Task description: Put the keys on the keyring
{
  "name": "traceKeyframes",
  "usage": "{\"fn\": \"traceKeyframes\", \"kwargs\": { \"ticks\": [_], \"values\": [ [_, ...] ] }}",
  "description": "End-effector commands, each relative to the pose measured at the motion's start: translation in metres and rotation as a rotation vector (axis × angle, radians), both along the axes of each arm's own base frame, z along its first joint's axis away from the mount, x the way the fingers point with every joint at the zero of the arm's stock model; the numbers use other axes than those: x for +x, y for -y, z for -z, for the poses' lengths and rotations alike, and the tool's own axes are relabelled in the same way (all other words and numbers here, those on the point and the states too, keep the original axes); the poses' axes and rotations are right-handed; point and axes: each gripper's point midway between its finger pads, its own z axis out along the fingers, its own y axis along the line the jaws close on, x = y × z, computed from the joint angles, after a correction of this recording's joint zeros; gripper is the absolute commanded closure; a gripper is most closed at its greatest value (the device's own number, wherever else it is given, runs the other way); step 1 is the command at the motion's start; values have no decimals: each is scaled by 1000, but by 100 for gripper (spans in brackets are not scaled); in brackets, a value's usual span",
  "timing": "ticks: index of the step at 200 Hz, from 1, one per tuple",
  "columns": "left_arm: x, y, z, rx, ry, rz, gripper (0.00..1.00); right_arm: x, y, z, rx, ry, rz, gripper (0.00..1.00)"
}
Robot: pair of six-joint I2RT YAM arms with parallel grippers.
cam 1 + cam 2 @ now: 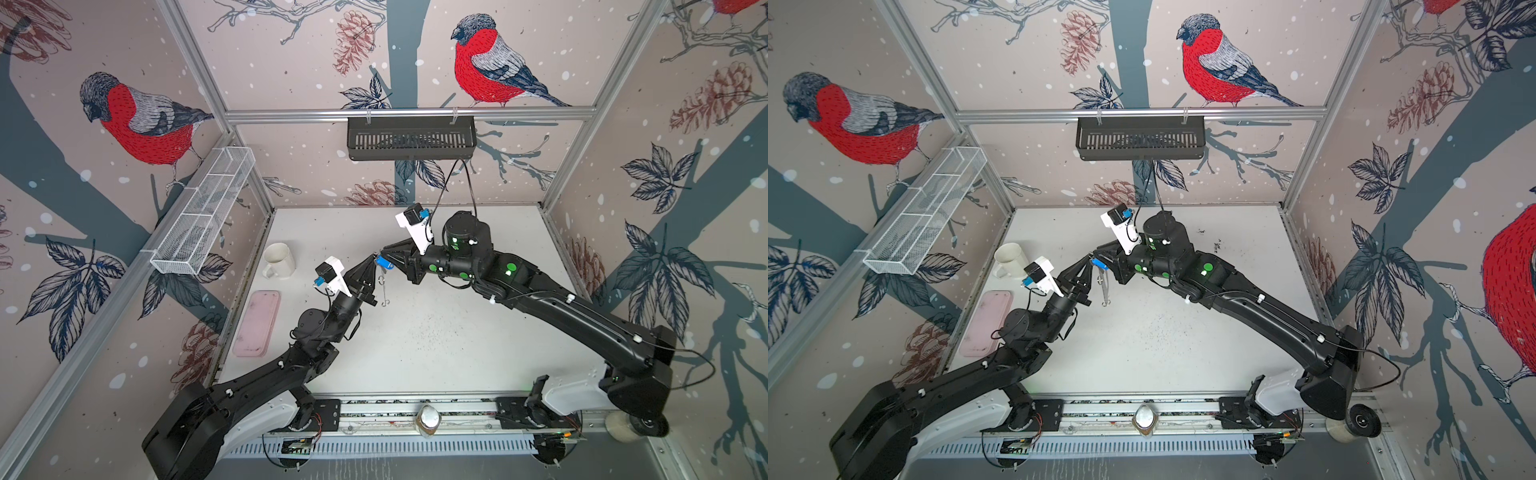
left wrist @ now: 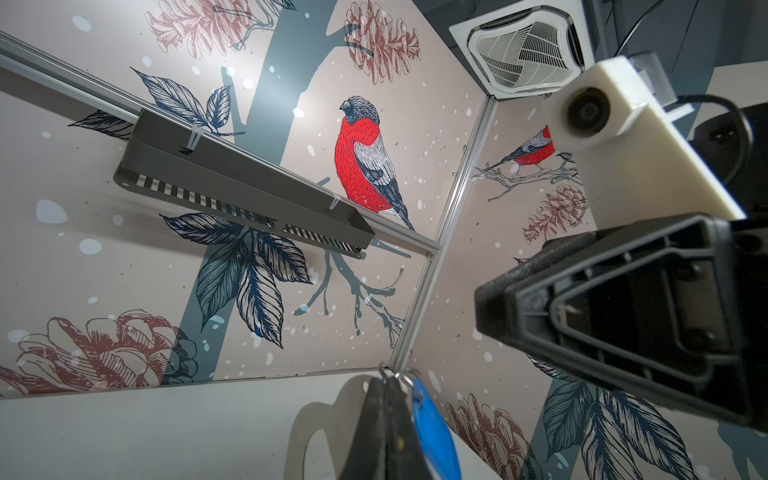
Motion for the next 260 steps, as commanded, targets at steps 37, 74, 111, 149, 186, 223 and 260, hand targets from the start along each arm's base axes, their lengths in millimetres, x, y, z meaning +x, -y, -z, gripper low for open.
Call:
{"fn": "traceKeyframes", "kwargs": {
  "ticks": [37, 74, 111, 149, 186, 223, 260],
  "values": [
    [-11, -2, -18, -42, 63, 49, 100, 9, 12, 8, -32, 120, -5, 92],
    [-12, -3, -19, -40, 66, 49, 100, 10, 12, 21, -61, 122, -13, 91],
    [-13, -4, -21, -38, 67, 48, 100, 9, 9, 25, -53, 114, -21, 90],
    [-13, -4, -20, -37, 66, 48, 100, 3, 5, 23, -39, 113, -59, 90],
    [-13, -4, -20, -35, 64, 47, 100, -11, -1, 22, -48, 124, -99, 89],
    [-13, -4, -19, -34, 63, 51, 100, -14, -4, 24, -60, 133, -92, 86],
    [-14, -4, -21, -38, 67, 53, 100, 3, 5, 20, -44, 129, -24, 86]
  ]
}}
